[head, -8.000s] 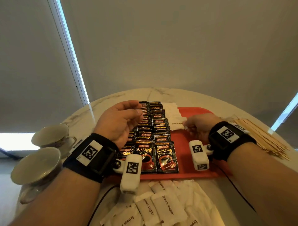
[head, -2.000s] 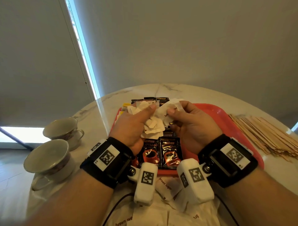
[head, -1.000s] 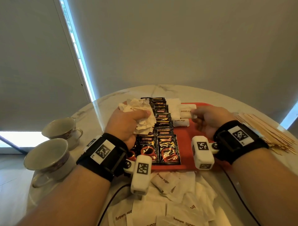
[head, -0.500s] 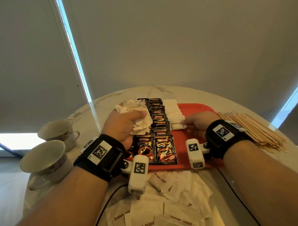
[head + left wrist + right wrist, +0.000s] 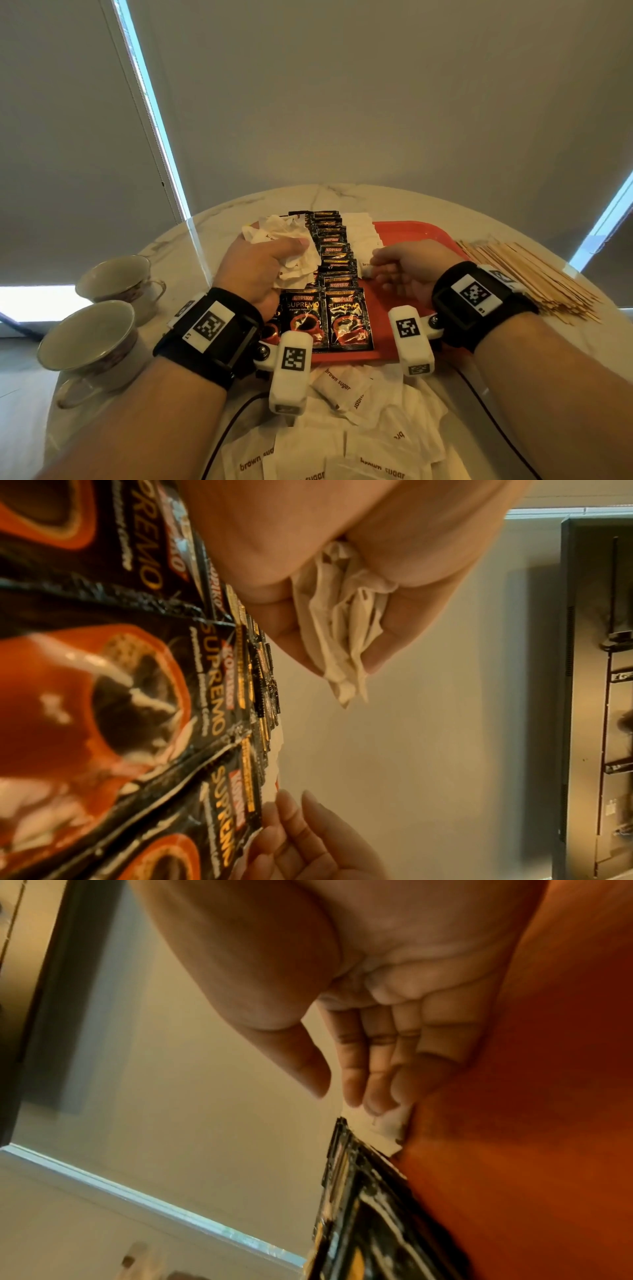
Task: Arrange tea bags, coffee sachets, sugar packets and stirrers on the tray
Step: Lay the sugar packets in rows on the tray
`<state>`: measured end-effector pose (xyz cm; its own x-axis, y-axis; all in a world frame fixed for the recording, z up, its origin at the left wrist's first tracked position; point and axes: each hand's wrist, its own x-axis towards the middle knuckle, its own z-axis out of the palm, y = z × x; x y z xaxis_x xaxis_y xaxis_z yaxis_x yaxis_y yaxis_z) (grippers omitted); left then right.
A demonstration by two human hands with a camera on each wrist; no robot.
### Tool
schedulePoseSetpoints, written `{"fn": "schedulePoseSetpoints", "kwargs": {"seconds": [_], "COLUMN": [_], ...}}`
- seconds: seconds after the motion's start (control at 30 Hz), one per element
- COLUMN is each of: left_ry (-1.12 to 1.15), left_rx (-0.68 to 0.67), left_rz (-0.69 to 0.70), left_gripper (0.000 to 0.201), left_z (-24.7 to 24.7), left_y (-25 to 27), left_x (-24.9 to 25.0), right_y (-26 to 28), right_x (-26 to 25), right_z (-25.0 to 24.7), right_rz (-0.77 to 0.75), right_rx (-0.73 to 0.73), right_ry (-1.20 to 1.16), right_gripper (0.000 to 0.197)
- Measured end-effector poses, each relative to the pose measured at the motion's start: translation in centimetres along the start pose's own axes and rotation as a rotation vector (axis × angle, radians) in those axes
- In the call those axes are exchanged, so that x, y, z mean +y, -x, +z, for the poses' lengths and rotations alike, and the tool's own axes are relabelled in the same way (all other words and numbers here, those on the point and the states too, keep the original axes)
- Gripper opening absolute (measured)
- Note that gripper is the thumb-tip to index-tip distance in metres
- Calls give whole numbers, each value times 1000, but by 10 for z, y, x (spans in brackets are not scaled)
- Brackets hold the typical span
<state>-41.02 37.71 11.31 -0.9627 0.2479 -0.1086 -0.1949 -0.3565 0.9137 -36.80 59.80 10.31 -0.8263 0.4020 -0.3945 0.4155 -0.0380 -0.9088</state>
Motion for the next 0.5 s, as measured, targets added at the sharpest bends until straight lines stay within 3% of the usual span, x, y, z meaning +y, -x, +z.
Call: {"fn": "schedulePoseSetpoints", "kwargs": {"seconds": [0.17,0.3,0.5], "left_ry": [7,-19,-7], "left_rx": [1,11,25], "left_rz": [-6,-3,-14], "left_gripper": [39,37,46], "left_z": [-1,-2,-2], "left_y": [-2,-3,-5], "left_x": [1,-1,-4], "right_y": [-13,-22,-16], "right_x": [-7,-5,-10], "right_z": [-6,-3,2], "right_rz": [-180,-151,-144], "right_rx": [213,96,-3], "right_ry": [-277,-323,-417], "right_gripper": [12,53,63]}}
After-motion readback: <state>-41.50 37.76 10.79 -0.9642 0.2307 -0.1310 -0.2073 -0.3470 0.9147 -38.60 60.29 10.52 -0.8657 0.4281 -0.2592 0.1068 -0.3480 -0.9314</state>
